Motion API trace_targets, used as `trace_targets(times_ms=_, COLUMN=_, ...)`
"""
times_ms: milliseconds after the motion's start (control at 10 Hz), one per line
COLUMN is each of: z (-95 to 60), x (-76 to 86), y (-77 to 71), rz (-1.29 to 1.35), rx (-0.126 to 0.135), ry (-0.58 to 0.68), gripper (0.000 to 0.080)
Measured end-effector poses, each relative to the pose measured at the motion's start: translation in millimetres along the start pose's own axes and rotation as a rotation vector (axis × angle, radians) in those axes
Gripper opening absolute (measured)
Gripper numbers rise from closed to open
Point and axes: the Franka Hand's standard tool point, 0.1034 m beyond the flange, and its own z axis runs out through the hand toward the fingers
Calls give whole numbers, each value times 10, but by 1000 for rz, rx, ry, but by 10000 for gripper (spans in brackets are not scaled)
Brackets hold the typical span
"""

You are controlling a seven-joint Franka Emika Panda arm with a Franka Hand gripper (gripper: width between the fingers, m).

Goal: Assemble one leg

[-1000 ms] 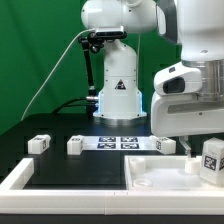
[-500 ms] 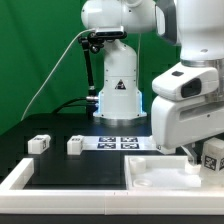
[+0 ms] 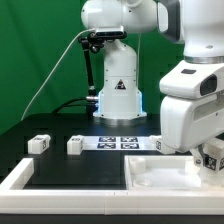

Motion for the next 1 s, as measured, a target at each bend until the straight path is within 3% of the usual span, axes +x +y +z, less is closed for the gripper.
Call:
trace_targets(times_ms=100, z=0, x=0, y=0, rz=0, rx=0, ry=0, gripper=387)
trace_targets(times_ms=200, z=-1, x=-1, y=7, rz=16, rx=-1, ry=1, gripper=387)
trace_targets(times_ms=300, z=-1, x=-5, y=15, rz=40, rx=-1, ry=1, gripper=297)
trace_targets(times_ms=1000, z=11, x=-28, y=53, rz=696, rx=-2, ry=61, gripper=297)
